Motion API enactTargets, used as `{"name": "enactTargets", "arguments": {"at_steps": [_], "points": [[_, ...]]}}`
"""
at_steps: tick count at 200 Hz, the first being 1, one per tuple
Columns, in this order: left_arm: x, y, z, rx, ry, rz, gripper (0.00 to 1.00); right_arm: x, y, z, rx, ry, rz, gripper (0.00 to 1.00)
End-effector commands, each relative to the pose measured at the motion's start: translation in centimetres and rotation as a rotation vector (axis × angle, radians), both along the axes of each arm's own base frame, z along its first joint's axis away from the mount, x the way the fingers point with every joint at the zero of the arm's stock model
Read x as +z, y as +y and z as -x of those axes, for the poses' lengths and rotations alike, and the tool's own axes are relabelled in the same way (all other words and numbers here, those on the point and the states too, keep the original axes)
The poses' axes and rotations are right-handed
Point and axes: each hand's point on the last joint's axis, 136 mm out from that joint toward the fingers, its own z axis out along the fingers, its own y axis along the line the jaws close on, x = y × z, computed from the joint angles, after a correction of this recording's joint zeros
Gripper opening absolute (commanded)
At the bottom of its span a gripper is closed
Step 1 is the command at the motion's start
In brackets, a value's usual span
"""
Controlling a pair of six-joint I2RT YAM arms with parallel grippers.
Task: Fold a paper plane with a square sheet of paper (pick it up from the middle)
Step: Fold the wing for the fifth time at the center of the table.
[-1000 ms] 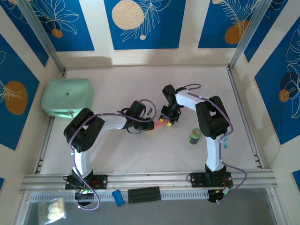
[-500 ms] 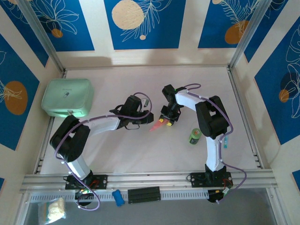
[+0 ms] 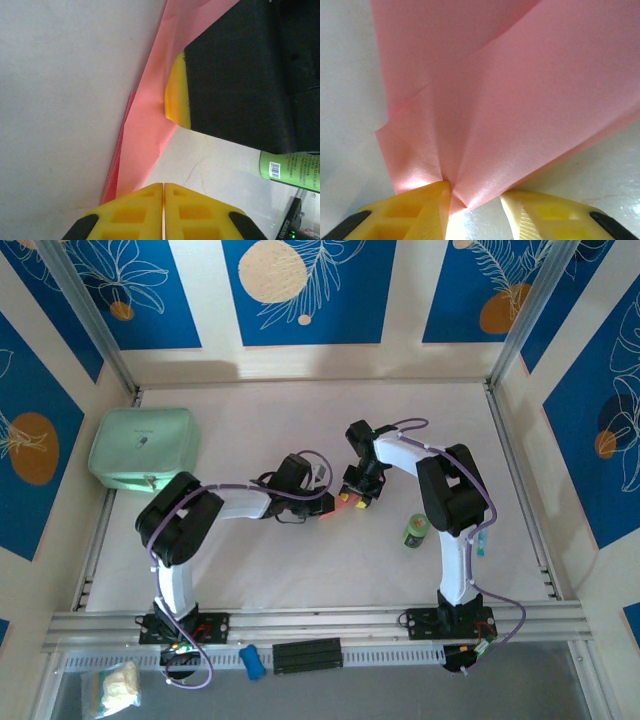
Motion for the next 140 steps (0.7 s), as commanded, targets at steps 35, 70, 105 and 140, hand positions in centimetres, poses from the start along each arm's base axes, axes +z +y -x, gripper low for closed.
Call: {"name": "enactTargets", "arguments": {"at_steps": [35, 70, 105, 140], "points": [[-0.7, -0.8, 0.0, -0.012, 0.017, 0.001, 0.09, -9.1, -2.4, 1.7, 0.036, 0.06, 0.16, 0.37], [-1.5, -0.3, -0.1, 0.0, 0.018, -0.033, 0.09, -9.2, -2.3, 1.8, 0.037, 0.061, 0.159, 0.37], [-2.1, 0.2, -0.1, 0.014, 0.022, -0.063, 0.09, -9.2, -2.4, 1.8, 0.04, 0.06, 0.16, 0.37], [-3.0, 0.8, 0.1, 0.03, 0.042, -0.094, 0.08, -9.2, -2.4, 1.8, 0.04, 0.062, 0.161, 0.37]]}}
